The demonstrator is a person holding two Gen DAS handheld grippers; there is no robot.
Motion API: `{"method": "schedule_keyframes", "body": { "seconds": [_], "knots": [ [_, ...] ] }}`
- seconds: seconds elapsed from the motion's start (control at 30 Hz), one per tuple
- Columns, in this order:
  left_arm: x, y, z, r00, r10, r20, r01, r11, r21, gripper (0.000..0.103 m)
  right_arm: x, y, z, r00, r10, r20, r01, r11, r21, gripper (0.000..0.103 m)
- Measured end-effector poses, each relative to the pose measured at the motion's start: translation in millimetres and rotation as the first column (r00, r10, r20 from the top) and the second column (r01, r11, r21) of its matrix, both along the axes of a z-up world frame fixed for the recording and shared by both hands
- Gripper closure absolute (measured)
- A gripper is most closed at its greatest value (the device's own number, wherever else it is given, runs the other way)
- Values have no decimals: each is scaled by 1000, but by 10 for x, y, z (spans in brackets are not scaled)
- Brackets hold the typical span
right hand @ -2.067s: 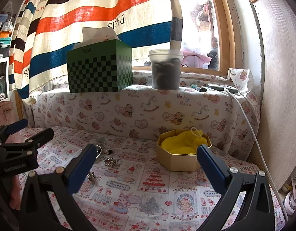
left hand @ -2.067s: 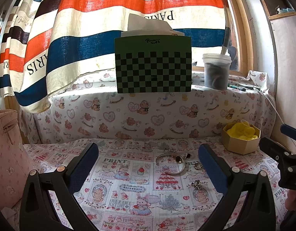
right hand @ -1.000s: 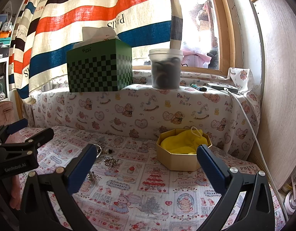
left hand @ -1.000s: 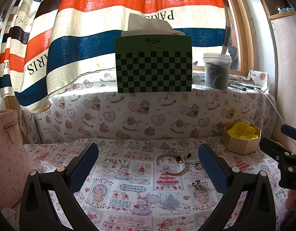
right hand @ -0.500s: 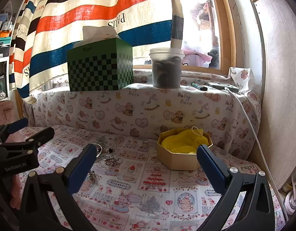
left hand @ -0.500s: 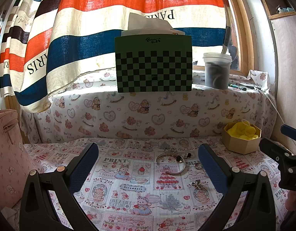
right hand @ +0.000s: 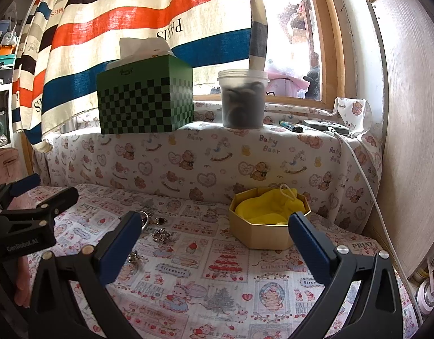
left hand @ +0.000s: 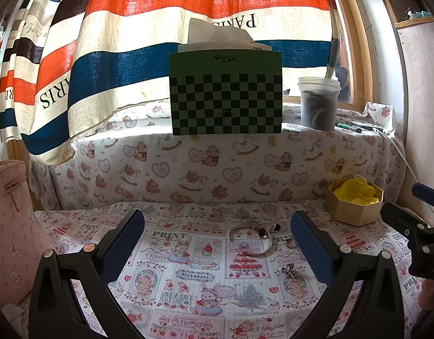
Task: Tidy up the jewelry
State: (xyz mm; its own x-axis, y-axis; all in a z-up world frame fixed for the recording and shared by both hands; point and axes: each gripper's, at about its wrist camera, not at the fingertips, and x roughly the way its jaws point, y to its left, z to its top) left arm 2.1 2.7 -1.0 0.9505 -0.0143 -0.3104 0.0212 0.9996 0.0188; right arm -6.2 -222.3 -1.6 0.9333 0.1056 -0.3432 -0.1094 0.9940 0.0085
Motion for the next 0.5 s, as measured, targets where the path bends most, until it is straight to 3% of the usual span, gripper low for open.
{"method": "schedule_keyframes", "body": {
  "seconds": [0.5],
  "knots": [
    [-24, -14, -19, 1000, -30, 10, 30, 1000, -4, 0, 34, 58, -13, 1000, 10, -22, -11, 999, -31, 0]
  ]
}}
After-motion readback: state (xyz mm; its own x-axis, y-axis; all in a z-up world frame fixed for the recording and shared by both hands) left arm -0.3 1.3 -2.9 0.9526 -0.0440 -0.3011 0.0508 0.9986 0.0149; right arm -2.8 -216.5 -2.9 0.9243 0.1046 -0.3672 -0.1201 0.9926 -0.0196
